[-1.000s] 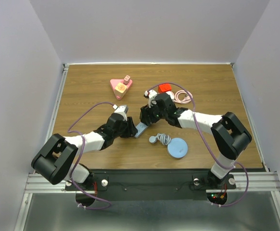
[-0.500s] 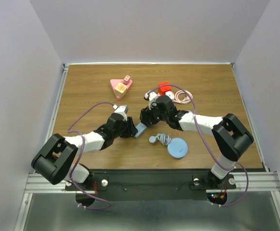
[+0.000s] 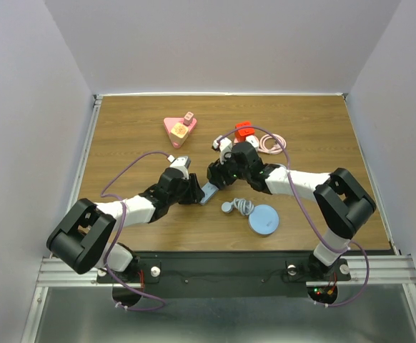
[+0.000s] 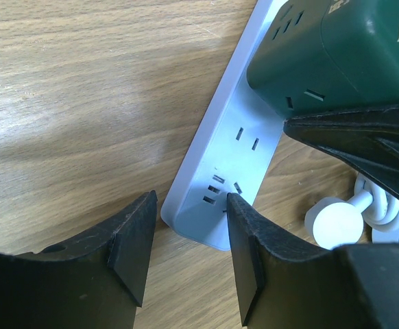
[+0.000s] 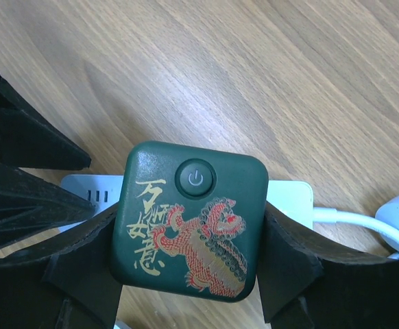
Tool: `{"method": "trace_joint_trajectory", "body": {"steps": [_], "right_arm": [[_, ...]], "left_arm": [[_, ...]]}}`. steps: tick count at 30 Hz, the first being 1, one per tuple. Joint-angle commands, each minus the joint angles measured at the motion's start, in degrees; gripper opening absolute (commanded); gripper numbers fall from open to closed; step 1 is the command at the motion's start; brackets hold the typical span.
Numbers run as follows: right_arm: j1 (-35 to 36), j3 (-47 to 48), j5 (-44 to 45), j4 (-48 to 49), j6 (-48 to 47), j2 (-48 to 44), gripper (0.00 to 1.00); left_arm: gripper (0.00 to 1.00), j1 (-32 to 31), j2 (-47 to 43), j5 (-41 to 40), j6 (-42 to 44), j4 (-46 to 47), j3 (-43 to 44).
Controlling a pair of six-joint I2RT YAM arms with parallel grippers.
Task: Insert the plug
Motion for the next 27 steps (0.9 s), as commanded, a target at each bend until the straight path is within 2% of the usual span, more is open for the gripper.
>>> {"method": "trace_joint_trajectory", "body": {"steps": [1,14,27], "right_arm": [[1.06,0.37,-3.44,-3.48,-0.19,3.12,0.01],[0.97,-2.97,2.97,1.71,7.81,1.72,0.00],[1.06,-13.08,2.80,6.37,3.95,-6.90,0.00]], "left_arm": [[0.55,0.26,0.65,0.10,1.61,-2.77,-0.66],[0.55,0.26,0.65,0.02,1.61,-2.68,-0.66],[0.54,0.26,0.73,0.10,1.61,-2.68,-0.66]]}}
